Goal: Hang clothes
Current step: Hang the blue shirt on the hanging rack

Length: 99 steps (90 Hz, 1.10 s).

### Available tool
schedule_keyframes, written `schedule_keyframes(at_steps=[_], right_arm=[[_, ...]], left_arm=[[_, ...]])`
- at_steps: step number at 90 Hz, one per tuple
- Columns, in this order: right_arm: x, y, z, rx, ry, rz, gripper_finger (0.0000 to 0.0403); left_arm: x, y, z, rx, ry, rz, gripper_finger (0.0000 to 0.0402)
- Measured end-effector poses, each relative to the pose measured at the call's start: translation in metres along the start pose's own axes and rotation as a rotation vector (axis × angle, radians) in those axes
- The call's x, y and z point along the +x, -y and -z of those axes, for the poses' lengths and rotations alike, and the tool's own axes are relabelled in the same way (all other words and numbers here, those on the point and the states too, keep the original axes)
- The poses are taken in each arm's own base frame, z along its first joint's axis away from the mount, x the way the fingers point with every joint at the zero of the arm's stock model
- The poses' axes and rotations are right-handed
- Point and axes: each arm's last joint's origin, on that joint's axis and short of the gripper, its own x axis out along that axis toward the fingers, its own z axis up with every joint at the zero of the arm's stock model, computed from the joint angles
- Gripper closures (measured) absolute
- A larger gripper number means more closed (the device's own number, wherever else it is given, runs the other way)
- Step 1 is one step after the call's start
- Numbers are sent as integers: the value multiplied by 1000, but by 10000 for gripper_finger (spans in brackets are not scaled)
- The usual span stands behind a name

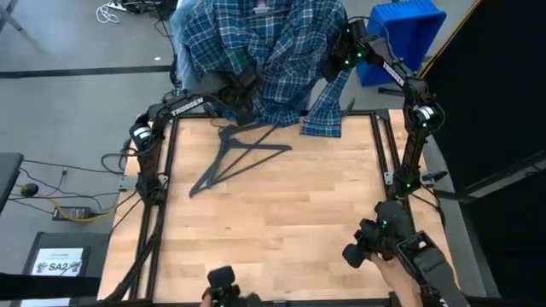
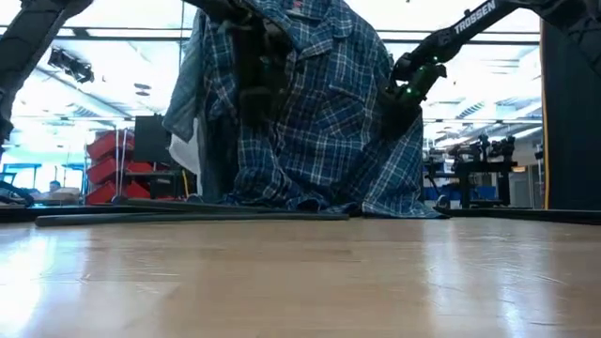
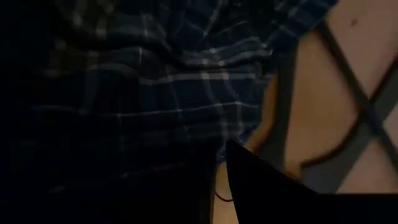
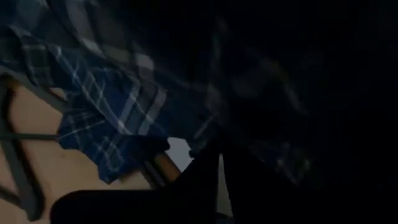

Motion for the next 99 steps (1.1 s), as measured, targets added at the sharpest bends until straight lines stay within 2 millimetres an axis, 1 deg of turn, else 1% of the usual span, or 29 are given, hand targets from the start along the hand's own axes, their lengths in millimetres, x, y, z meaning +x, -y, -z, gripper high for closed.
schedule_keyframes(at_steps=[8,14,21,30,39,43,49,56,64,72,80,89,99], right_arm=[[-6,-4,-2,-11,15,4,403],[-11,-12,-2,-34,28,0,403],[-15,-23,-2,-71,79,-6,403],[-17,-41,5,-115,148,2,403],[-13,-59,23,-151,197,47,403],[-10,-67,35,-164,224,61,403],[-5,-78,55,-182,260,50,403],[-1,-90,78,-202,284,14,403],[3,-102,103,-198,274,-12,403],[7,-110,125,-195,229,-39,403],[13,-115,143,-193,176,-40,403],[23,-111,156,-175,107,75,403],[36,-94,158,-116,67,294,403]], left_arm=[[-8,24,0,72,43,-64,382],[-11,42,7,113,68,-95,382],[-9,54,23,92,74,-97,383],[-1,63,47,-17,122,-104,383],[12,80,62,-87,220,-36,383],[18,89,67,-91,251,-16,383],[24,97,69,-100,294,-4,383],[30,102,70,-103,327,13,383],[35,105,71,-94,318,26,383],[36,106,70,-94,321,28,383],[34,104,68,-107,346,21,383],[33,103,65,-108,382,9,383],[30,100,58,-90,453,-21,383]])
